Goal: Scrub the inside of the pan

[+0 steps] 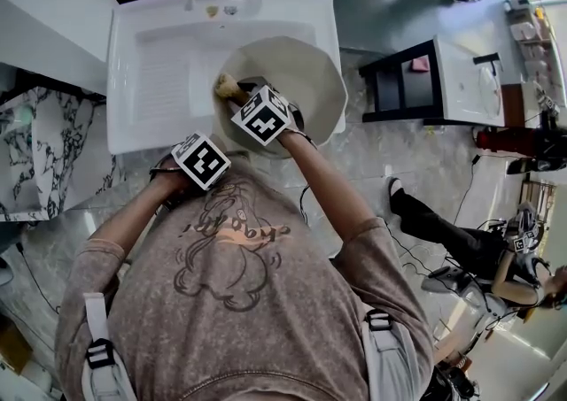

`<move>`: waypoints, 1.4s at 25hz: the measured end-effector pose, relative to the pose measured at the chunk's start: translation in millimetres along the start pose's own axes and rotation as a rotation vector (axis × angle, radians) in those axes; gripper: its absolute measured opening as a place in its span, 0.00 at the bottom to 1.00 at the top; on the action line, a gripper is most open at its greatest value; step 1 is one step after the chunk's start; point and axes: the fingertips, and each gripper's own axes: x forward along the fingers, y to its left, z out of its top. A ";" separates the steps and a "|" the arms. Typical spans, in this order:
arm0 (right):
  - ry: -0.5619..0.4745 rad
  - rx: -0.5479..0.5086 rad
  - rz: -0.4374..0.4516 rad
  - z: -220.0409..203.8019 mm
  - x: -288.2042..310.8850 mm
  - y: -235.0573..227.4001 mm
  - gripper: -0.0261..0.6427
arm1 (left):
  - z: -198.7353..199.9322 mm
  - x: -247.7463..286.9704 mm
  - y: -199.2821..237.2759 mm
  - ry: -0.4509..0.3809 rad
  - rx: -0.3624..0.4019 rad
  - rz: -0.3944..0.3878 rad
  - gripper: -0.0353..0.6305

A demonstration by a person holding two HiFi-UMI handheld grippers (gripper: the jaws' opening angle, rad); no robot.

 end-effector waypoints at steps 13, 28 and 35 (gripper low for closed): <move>0.030 -0.057 -0.106 -6.5 11.0 -22.3 0.28 | -5.0 -0.4 -8.3 0.008 0.021 -0.007 0.23; 0.099 -0.074 -0.289 -17.8 3.9 -95.3 0.28 | -2.6 -3.0 -7.5 0.005 0.016 -0.012 0.23; 0.135 -0.070 -0.361 -24.2 -17.8 -128.4 0.28 | -3.1 -2.1 -6.2 0.006 0.011 -0.010 0.23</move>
